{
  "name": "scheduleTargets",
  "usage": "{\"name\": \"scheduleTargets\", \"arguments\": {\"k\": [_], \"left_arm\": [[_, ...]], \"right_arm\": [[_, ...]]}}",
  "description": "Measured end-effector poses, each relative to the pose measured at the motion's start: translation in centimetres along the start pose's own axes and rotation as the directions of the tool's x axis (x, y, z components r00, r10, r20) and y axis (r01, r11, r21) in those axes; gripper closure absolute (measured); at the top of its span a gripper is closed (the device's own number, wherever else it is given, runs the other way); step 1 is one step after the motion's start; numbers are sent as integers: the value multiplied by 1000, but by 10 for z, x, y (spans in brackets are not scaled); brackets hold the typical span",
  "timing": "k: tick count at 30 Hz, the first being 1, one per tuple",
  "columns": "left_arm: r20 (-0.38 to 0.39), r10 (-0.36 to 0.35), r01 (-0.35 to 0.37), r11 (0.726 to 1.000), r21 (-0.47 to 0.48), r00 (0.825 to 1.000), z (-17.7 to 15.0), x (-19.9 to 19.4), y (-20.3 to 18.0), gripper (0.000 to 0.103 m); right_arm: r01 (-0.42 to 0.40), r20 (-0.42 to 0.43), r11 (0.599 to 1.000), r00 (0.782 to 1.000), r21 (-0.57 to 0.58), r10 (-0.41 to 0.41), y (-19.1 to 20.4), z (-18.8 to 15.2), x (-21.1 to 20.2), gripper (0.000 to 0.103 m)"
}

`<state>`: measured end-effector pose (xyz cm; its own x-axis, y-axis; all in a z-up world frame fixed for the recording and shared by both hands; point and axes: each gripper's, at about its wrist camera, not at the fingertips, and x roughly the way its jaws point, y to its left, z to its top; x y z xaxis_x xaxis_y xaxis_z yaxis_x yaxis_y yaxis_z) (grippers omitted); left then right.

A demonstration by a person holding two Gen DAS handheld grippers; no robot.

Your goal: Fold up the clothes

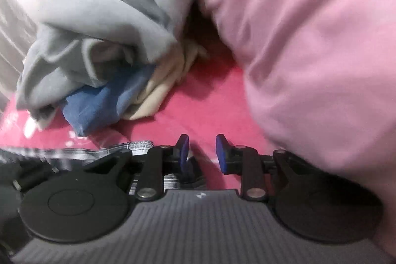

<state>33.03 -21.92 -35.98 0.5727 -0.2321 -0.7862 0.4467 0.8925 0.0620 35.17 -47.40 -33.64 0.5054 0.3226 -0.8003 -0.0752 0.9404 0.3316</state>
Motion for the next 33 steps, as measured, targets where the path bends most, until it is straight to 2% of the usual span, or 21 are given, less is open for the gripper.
{"name": "scheduleTargets", "arguments": {"k": [1, 3, 4, 5, 6, 8, 11, 14, 16, 18, 19, 21, 22, 23, 24, 27, 29, 31, 33], "left_arm": [[2, 4, -4, 1000, 2, 1000, 0, 0, -1, 53], [3, 7, -7, 1000, -4, 1000, 0, 0, -1, 53], [3, 7, -7, 1000, -11, 1000, -1, -1, -1, 53], [2, 7, -7, 1000, -17, 1000, -1, -1, -1, 53], [2, 7, -7, 1000, -20, 1000, -1, -2, 0, 53], [3, 9, -9, 1000, -21, 1000, -2, -3, 0, 53], [8, 12, -12, 1000, -9, 1000, -6, -3, -1, 53], [6, 14, -14, 1000, -8, 1000, -5, -4, -1, 53], [2, 16, -16, 1000, -15, 1000, -4, -4, -1, 52], [1, 20, -20, 1000, -17, 1000, -4, -5, -2, 52], [0, 24, -24, 1000, -15, 1000, -4, -5, -3, 52], [-3, 30, -31, 999, -11, 1000, -3, -5, -4, 52], [-4, 34, -34, 999, -14, 999, -4, -5, -5, 52], [-5, 37, -37, 999, -17, 999, -4, -6, -5, 52], [-4, 42, -42, 999, -18, 999, -4, -6, -6, 52], [-1, 57, -57, 998, -22, 998, -5, -7, -9, 52], [2, 67, -67, 997, -25, 998, -6, -8, -11, 52], [2, 73, -73, 997, -33, 997, -6, -8, -11, 52], [1, 75, -75, 996, -40, 997, -6, -9, -11, 52]], "right_arm": [[-14, -33, 1000, 999, 27, 15, -1, 1, 7, 76], [12, -40, 1000, 999, -28, -13, 7, 0, 10, 76], [25, -43, 998, 999, -56, -27, 11, -1, 12, 81], [37, -46, 996, 998, -84, -41, 15, -2, 14, 92], [52, -37, 992, 998, -113, -57, 18, -2, 12, 98], [109, 42, 983, 994, -150, -104, 26, -5, 0, 102], [242, 155, 944, 965, -223, -211, 39, -13, -7, 103], [383, 195, 873, 921, -302, -336, 41, -21, 10, 103], [374, 208, 880, 923, -293, -323, 42, -22, 5, 103], [298, 262, 917, 938, -266, -228, 47, -24, -17, 102], [268, 262, 925, 945, -271, -196, 50, -24, -25, 102], [210, 203, 939, 966, -272, -157, 51, -22, -27, 100], [190, 164, 949, 975, -253, -151, 47, -19, -22, 93], [170, 126, 958, 982, -232, -144, 43, -17, -18, 80], [142, 84, 966, 988, -217, -126, 41, -17, -11, 76], [39, -19, 981, 999, -192, -43, 38, -23, 4, 77], [93, 9, 952, 995, -293, -95, 50, -32, 4, 98], [149, 84, 920, 988, -363, -128, 62, -41, -5, 99], [214, 177, 885, 972, -412, -153, 74, -51, -19, 99]]}}
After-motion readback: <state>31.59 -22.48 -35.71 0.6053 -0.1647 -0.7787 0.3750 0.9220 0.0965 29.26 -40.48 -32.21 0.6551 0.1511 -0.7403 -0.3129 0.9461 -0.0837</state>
